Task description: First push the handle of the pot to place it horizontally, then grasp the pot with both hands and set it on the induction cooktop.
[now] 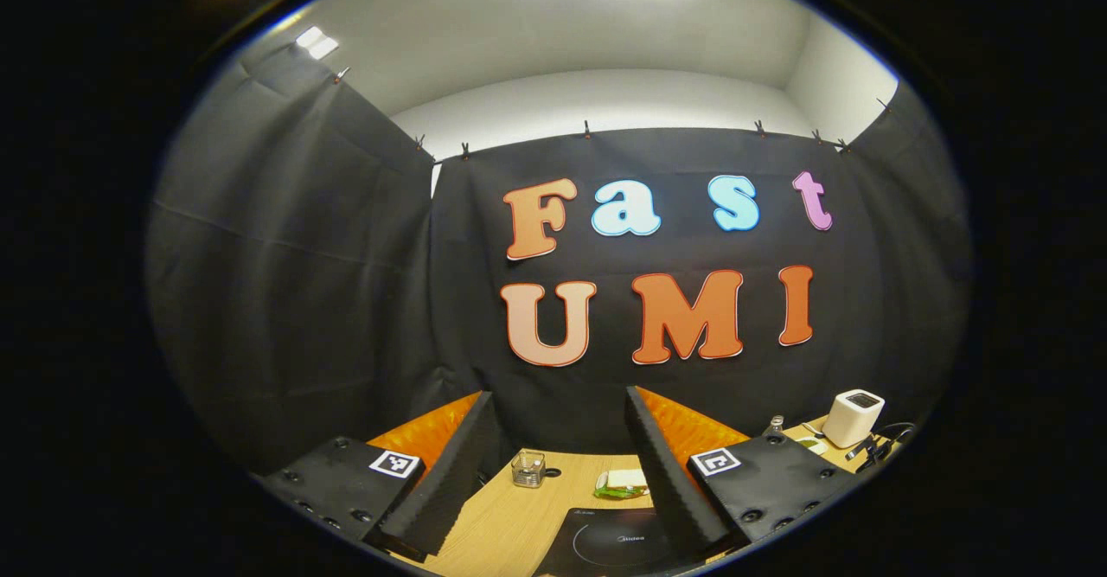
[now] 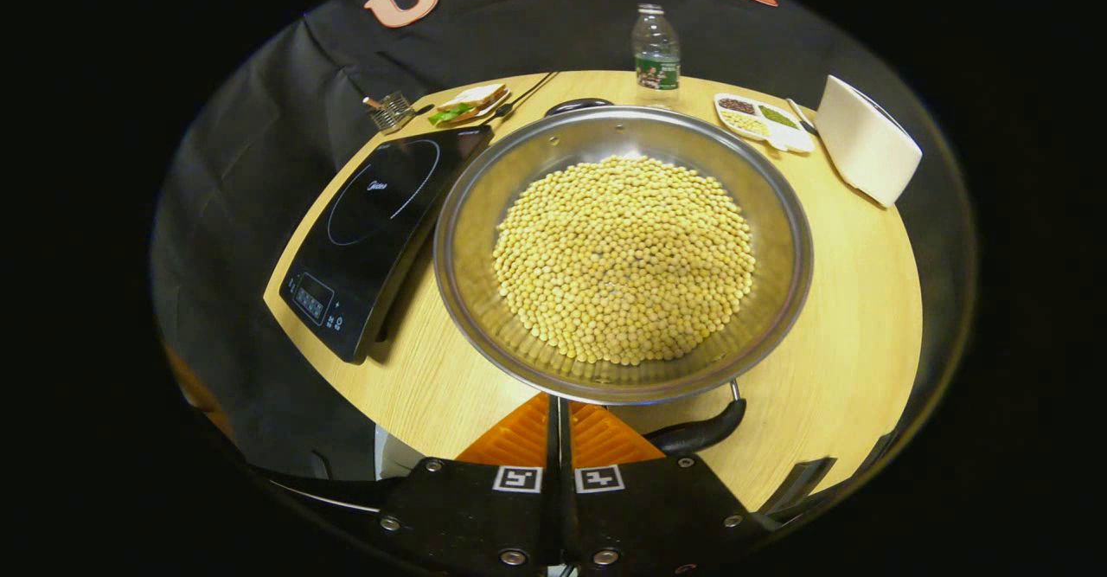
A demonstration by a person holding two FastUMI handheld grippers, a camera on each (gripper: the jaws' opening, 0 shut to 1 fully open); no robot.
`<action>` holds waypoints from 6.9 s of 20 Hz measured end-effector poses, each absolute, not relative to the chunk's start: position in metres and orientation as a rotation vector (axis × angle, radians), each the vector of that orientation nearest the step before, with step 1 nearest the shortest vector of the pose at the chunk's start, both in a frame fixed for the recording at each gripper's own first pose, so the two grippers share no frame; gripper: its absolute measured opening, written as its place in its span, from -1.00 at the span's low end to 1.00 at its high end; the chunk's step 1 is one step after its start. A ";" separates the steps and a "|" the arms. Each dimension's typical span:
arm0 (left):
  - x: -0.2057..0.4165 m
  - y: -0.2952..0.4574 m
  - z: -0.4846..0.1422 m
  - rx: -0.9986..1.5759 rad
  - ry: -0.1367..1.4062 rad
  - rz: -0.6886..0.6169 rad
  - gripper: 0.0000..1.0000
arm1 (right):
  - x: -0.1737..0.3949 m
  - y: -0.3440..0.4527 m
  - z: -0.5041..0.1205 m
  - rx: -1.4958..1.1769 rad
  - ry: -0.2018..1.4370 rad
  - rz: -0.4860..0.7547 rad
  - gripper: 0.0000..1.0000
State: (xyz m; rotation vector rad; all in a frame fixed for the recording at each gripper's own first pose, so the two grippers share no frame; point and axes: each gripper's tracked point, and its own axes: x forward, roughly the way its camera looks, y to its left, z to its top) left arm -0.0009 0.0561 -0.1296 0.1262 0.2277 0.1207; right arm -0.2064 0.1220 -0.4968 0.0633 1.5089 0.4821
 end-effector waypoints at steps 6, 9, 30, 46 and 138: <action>-0.001 0.046 -0.127 0.133 0.208 0.100 0.99 | -0.190 0.087 -0.507 0.053 1.503 0.398 -1.00; 0.005 0.049 -0.137 0.125 0.223 0.105 0.99 | -0.184 0.074 -0.510 0.046 1.506 0.370 -1.00; -0.002 0.075 -0.136 0.146 0.209 0.165 0.99 | -0.114 0.006 -0.546 0.040 1.497 0.162 -1.00; -0.007 0.076 -0.151 0.103 0.238 0.166 0.99 | -0.060 -0.011 -0.554 0.054 1.418 0.079 -1.00; 0.016 -0.127 -0.548 0.052 1.174 -0.112 0.34 | 0.001 -0.019 -0.626 0.033 1.313 0.159 0.10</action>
